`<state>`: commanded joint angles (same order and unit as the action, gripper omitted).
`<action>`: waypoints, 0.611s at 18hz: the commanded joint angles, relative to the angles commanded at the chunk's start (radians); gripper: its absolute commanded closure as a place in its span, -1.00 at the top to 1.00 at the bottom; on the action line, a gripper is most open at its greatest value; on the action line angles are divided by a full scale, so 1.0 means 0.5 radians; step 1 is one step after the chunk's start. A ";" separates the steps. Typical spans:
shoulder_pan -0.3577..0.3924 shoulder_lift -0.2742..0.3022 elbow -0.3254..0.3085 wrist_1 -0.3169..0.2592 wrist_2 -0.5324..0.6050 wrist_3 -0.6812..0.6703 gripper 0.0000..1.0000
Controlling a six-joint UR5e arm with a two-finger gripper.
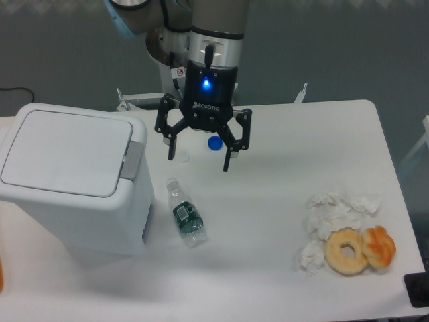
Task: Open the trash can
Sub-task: 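Move the open gripper toward the white trash can's lid edge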
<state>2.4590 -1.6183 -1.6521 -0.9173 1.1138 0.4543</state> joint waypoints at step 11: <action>-0.095 -0.028 -0.061 -0.003 -0.052 -0.062 1.00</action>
<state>2.4114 -1.6322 -1.6828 -0.9188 1.0876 0.4234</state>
